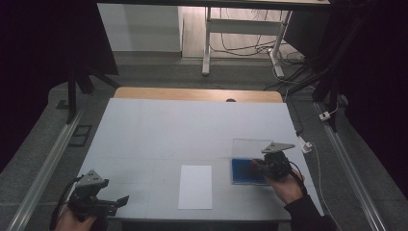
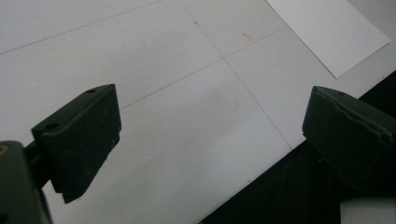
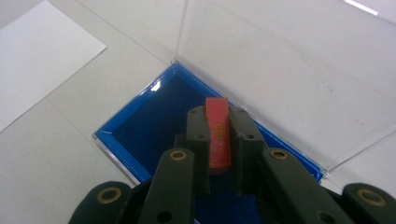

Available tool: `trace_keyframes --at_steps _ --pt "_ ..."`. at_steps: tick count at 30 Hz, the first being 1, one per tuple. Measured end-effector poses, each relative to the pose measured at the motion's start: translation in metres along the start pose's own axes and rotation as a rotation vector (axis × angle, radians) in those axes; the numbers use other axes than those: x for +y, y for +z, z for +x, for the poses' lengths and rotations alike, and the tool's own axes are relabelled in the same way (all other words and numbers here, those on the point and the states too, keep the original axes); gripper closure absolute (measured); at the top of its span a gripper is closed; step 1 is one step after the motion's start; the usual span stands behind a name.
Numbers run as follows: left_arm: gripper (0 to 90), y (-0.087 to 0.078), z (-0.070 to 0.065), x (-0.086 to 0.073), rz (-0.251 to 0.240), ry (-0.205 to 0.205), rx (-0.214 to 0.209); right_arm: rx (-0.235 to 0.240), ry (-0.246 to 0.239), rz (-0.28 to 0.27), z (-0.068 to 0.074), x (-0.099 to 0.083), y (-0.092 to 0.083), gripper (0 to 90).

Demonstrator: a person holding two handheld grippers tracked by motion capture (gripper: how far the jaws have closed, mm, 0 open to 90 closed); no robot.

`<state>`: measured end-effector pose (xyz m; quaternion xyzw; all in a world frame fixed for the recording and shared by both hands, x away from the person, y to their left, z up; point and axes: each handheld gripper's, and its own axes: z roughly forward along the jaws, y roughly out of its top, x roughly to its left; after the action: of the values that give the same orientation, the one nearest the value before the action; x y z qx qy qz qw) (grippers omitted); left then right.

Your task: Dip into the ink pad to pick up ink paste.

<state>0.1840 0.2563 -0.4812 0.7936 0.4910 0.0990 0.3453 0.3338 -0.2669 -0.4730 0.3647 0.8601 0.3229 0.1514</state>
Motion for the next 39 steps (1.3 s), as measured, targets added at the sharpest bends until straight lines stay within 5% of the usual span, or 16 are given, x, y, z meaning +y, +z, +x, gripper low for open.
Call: trace_keyframes --at_steps 17,39 --pt "4.8 -0.001 0.000 -0.001 -0.005 -0.001 0.000 0.043 0.009 -0.052 0.003 0.002 -0.011 80.2" --pt "4.8 -0.001 0.000 -0.001 -0.007 -0.001 -0.002 0.091 -0.036 -0.093 0.020 0.007 -0.018 80.2"
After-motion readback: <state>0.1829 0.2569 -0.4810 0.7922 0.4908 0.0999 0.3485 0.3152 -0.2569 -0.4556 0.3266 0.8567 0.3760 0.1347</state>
